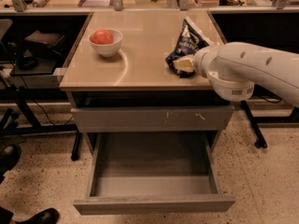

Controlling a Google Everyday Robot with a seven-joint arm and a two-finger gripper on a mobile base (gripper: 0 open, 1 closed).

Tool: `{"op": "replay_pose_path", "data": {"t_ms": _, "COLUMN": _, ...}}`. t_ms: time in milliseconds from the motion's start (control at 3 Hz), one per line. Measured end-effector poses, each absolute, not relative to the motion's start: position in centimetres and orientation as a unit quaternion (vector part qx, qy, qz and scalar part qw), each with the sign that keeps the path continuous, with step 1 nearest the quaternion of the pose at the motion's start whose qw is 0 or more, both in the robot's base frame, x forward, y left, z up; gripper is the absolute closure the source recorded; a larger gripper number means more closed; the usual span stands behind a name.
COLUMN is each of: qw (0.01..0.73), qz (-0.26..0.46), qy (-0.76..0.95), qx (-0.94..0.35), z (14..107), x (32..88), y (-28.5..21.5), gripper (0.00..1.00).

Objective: Pick blue chip bag from middle drawer and place on counter

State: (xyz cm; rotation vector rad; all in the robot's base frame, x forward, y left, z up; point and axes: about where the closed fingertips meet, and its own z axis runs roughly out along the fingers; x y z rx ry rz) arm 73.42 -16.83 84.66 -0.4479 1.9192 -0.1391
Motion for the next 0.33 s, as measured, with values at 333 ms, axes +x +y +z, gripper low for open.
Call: {"op": "replay_pose_path", "data": {"t_ms": 333, "qw": 0.55, "qz": -0.059, "qy": 0.811, "qx": -0.189, "z": 84.66, "x": 73.42, "y": -16.83, "gripper": 0.0}}
